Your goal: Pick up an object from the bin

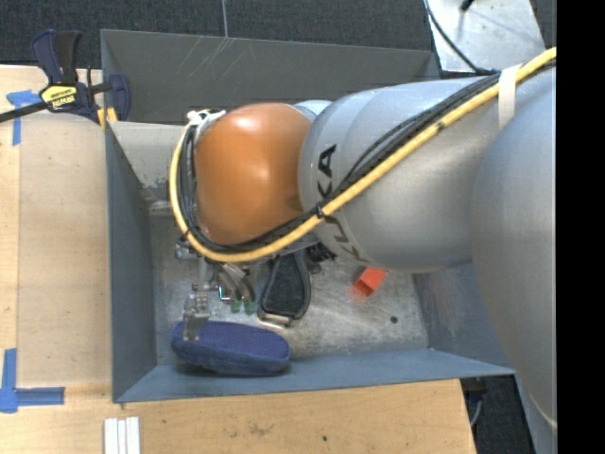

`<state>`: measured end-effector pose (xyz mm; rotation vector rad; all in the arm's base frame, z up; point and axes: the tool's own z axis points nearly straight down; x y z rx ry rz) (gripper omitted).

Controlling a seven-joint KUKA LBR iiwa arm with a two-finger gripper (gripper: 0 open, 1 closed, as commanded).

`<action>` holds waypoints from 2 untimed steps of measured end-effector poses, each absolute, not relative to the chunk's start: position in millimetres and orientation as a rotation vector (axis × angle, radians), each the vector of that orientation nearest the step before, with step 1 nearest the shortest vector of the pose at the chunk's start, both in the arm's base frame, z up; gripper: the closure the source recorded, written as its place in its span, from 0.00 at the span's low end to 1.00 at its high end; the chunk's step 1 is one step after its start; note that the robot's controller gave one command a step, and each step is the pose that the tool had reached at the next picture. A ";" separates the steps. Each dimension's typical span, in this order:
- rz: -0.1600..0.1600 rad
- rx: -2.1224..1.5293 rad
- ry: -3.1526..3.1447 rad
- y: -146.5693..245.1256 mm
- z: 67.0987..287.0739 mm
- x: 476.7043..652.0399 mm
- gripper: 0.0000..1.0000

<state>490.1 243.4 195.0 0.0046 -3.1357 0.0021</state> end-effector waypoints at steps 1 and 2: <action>-0.014 -0.161 -3.145 202.2 83.3 497.2 0.00; -0.009 -0.150 -3.137 203.5 84.7 494.8 1.00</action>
Offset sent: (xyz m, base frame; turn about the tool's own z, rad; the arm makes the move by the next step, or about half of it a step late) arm 0.0038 -0.0435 -0.1149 0.1016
